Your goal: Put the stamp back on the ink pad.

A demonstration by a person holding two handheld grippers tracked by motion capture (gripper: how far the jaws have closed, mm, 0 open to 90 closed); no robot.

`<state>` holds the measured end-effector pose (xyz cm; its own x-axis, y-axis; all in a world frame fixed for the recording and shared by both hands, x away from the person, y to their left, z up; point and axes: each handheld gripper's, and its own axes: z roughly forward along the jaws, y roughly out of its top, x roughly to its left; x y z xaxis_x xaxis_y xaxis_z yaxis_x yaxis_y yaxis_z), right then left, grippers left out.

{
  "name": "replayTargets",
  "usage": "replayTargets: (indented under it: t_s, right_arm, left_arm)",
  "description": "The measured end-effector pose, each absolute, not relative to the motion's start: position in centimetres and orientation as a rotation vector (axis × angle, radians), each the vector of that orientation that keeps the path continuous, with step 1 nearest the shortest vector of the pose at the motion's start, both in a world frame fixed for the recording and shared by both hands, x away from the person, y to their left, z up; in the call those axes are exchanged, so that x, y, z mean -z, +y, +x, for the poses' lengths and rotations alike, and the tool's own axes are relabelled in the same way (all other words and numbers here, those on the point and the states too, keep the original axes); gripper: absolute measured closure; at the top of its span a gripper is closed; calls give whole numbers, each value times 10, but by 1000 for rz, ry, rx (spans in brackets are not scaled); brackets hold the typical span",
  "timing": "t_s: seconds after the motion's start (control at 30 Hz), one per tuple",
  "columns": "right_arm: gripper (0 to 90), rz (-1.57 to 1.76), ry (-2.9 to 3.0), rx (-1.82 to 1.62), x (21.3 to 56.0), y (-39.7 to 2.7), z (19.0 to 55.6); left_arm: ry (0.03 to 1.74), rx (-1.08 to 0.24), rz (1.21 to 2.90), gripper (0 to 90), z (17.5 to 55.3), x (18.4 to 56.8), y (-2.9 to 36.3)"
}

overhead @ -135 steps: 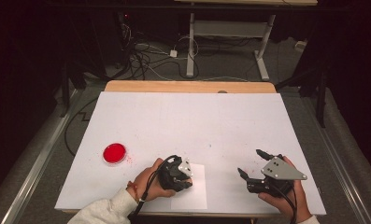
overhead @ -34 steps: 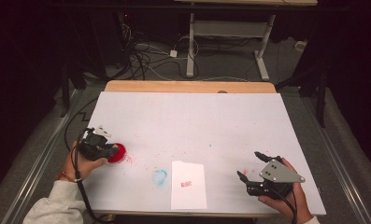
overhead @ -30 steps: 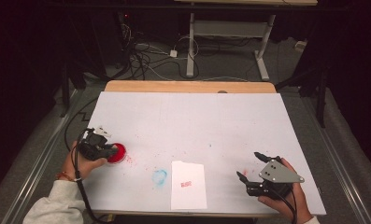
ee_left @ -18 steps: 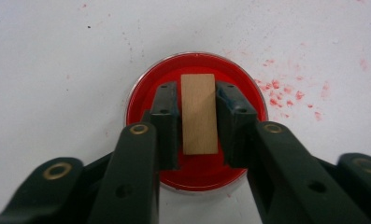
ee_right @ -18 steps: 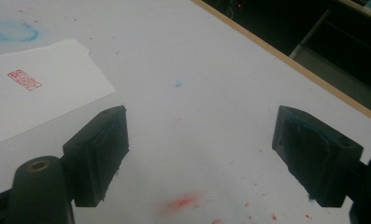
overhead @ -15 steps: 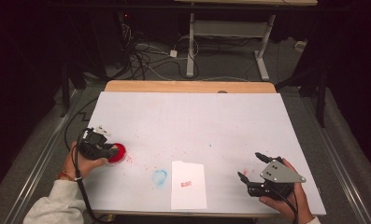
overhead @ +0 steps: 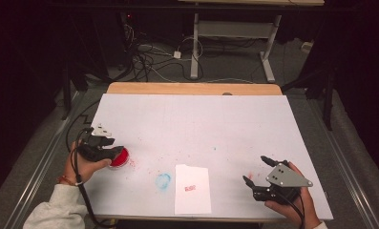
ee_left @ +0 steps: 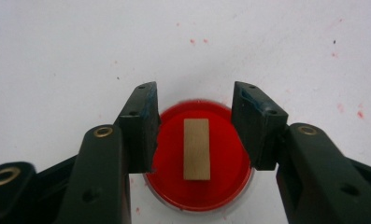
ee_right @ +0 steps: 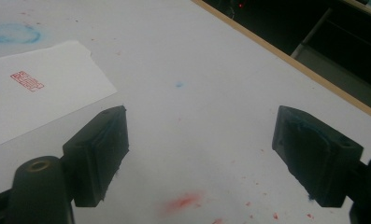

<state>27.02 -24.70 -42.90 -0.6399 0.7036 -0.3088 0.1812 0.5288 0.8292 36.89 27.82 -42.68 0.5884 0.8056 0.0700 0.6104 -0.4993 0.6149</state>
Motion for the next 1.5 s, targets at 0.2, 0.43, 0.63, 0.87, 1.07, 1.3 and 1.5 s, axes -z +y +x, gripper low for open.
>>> replayTargets:
  t_s: [0.2, 0.43, 0.63, 0.87, 1.07, 1.3, 1.5]
  right_arm:
    - [190, 717, 2128, -1052, 429, -247, 270]
    - [189, 716, 2123, -1055, 429, -247, 270]
    - [188, 712, 2118, -1062, 429, -247, 269]
    - [188, 710, 2118, -1067, 429, -246, 269]
    - [188, 716, 2110, -1075, 429, -246, 269]
    - [188, 730, 2101, -1082, 429, -246, 268]
    - [188, 737, 2097, -1082, 431, -246, 266]
  left_arm:
    - [1050, -579, 2192, 434, 361, 418, 273]
    - [982, -661, 2095, 352, 353, 412, 265]
    - [936, -696, 2027, 270, 348, 407, 258]
    - [889, -739, 1958, 214, 341, 403, 251]
    - [863, -762, 1926, 192, 336, 400, 241]
    - [788, -812, 1935, 184, 327, 399, 224]
    - [730, -818, 1967, 184, 317, 401, 208]
